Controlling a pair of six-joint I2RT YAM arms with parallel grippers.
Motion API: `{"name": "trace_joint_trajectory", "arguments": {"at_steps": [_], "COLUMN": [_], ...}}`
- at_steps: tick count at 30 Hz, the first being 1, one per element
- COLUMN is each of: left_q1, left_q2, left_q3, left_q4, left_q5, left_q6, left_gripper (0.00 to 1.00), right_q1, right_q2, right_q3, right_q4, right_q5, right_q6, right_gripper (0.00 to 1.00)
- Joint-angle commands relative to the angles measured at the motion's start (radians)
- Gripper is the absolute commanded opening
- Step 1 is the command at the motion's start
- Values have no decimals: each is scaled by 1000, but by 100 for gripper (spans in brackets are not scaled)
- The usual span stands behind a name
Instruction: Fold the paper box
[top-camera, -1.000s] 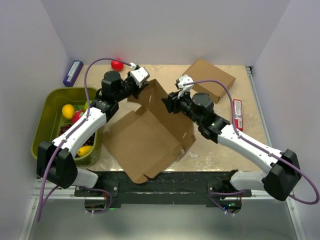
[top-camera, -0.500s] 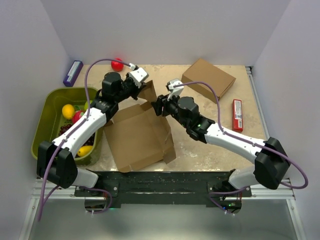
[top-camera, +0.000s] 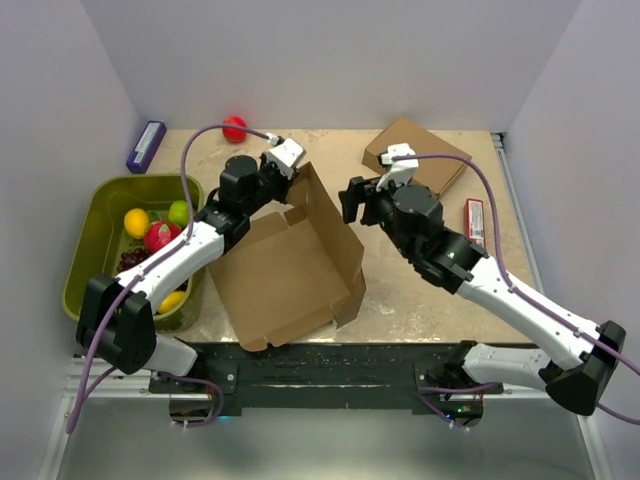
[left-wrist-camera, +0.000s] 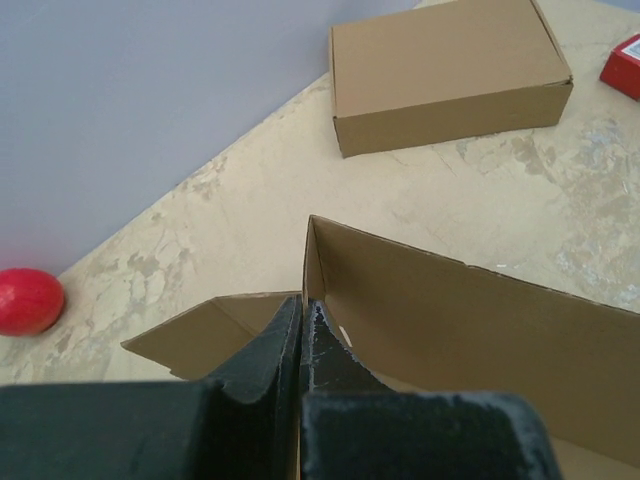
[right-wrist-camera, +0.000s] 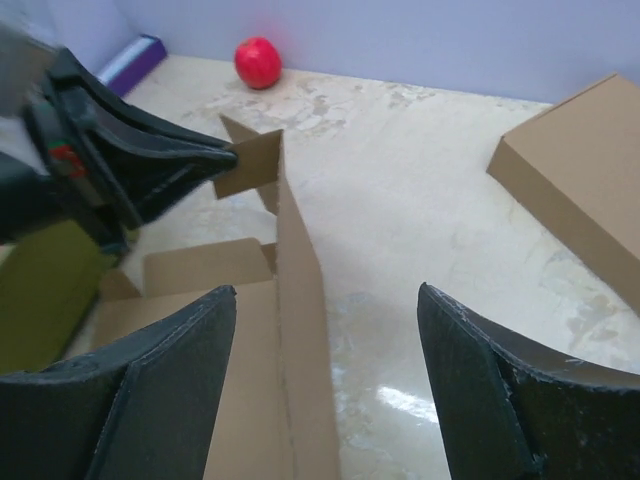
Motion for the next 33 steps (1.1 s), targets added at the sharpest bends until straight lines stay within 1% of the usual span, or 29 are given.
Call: {"name": "trace_joint_trajectory", "arguments": {"at_steps": [1, 2, 4, 5, 6, 8, 11, 14, 15, 17, 19, 21, 23, 25, 26, 28, 31, 32, 33], "left_q1": [-8, -8, -8, -8, -8, -7, -10, -24, -28, -31, -31, -33, -35, -35, -33, -36, -35, -35, -36], "left_q2": [2, 3, 9, 11, 9, 2, -21, -40, -41, -46, -54, -77, -110, -133, -159, -182, -219, -234, -241], "left_q3": [2, 6, 19, 19, 20, 20, 0, -38, -47, -73, -99, -118, -154, -197, -217, -282, -337, -349, -366], "left_q4": [41, 38, 27, 23, 18, 12, 7, 13, 17, 20, 32, 53, 76, 108, 128, 199, 259, 271, 286], "left_q5": [-169, -171, -171, -198, -214, -226, -252, -297, -317, -332, -332, -329, -334, -329, -315, -317, -305, -311, -320], "left_q6": [-122, -149, -168, -185, -186, -226, -275, -310, -317, -350, -379, -393, -406, -406, -403, -398, -386, -384, -384], "left_gripper": [0, 0, 0, 0, 0, 0, 0, 0, 0, 0, 0, 0, 0, 0, 0, 0, 0, 0, 0], "right_q1": [5, 5, 3, 3, 5, 8, 8, 8, 8, 7, 8, 7, -6, -41, -53, -91, -110, -112, -113], "right_q2": [-32, -35, -32, -29, -23, 17, 95, 128, 128, 138, 161, 209, 223, 218, 212, 208, 195, 188, 180], "right_q3": [106, 107, 68, 48, 1, -41, -59, -71, -81, -81, -47, 8, 16, -27, -47, -88, -128, -143, -180], "right_q4": [-128, -127, -67, -35, 38, 97, 56, 83, 111, 111, 68, -24, -32, 38, 72, 138, 190, 210, 256], "right_q5": [-168, -225, -344, -450, -512, -589, -533, -537, -533, -501, -453, -393, -356, -391, -402, -428, -445, -442, -439], "right_q6": [172, 210, 322, 361, 446, 497, 551, 591, 602, 616, 626, 610, 617, 655, 704, 752, 838, 891, 924], "right_gripper": [77, 77, 77, 76, 75, 71, 72, 75, 79, 83, 84, 84, 84, 85, 85, 88, 91, 93, 93]}}
